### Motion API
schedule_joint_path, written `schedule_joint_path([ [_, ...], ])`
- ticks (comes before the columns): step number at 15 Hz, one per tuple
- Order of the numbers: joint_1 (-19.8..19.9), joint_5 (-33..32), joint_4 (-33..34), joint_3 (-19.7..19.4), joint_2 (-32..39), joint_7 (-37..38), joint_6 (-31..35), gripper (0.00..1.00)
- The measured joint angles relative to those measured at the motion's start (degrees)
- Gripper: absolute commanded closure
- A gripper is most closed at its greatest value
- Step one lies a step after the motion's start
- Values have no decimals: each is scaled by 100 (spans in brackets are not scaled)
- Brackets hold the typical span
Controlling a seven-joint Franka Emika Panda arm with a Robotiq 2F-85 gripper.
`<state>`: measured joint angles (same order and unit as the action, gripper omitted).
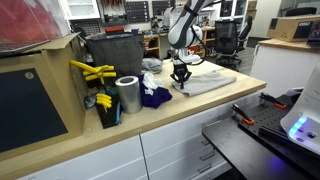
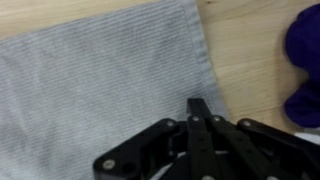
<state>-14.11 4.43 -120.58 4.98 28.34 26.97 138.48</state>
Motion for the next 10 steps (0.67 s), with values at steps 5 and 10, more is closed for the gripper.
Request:
schedule_joint_path([
  [5, 372, 421, 110, 34, -286, -569, -129, 29],
  [10, 1017, 428, 108, -197, -653, -1273, -849, 0],
])
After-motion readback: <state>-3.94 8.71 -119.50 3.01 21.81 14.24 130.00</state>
